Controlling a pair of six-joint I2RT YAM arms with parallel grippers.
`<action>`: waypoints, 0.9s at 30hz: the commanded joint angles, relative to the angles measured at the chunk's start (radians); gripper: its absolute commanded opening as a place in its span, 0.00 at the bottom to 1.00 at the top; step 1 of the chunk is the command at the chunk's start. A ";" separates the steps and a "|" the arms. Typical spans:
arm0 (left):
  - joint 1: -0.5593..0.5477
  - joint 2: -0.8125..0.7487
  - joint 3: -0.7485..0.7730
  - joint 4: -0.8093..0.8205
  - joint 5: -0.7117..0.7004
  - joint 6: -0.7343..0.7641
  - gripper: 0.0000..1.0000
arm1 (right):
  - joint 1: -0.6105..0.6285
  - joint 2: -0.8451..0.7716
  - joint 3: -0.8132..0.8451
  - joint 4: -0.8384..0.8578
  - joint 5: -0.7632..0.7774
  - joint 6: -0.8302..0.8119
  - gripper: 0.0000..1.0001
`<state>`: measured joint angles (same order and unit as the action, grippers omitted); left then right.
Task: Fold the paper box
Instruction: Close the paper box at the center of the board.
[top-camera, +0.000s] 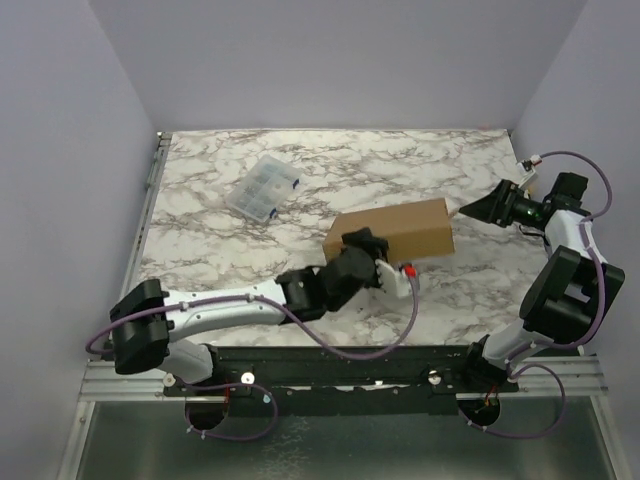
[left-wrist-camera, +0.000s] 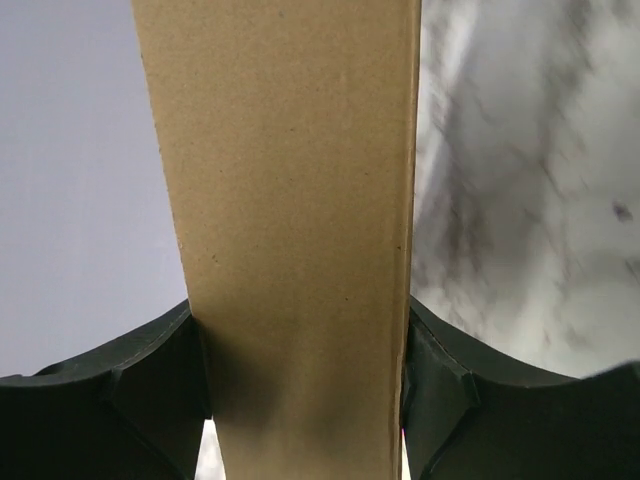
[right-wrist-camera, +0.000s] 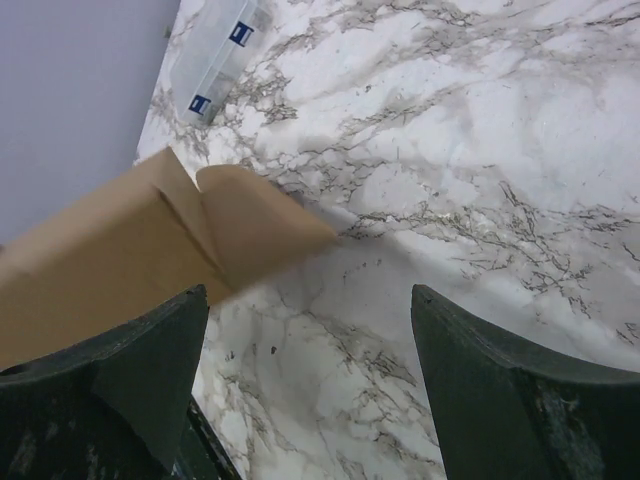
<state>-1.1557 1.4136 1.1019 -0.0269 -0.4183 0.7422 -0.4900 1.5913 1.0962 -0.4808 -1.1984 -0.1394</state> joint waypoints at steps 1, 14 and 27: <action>-0.151 0.090 -0.255 0.277 -0.418 0.395 0.00 | -0.017 0.000 -0.009 -0.012 -0.024 -0.002 0.86; -0.231 0.243 -0.465 0.676 -0.432 0.489 0.09 | -0.055 -0.001 -0.020 -0.017 -0.046 -0.013 0.86; -0.313 0.181 -0.380 0.173 -0.387 -0.155 0.99 | -0.041 -0.005 -0.005 -0.106 -0.008 -0.162 0.87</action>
<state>-1.4406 1.6844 0.5983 0.5529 -0.8562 0.9993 -0.5385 1.5913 1.0889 -0.5159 -1.2167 -0.2005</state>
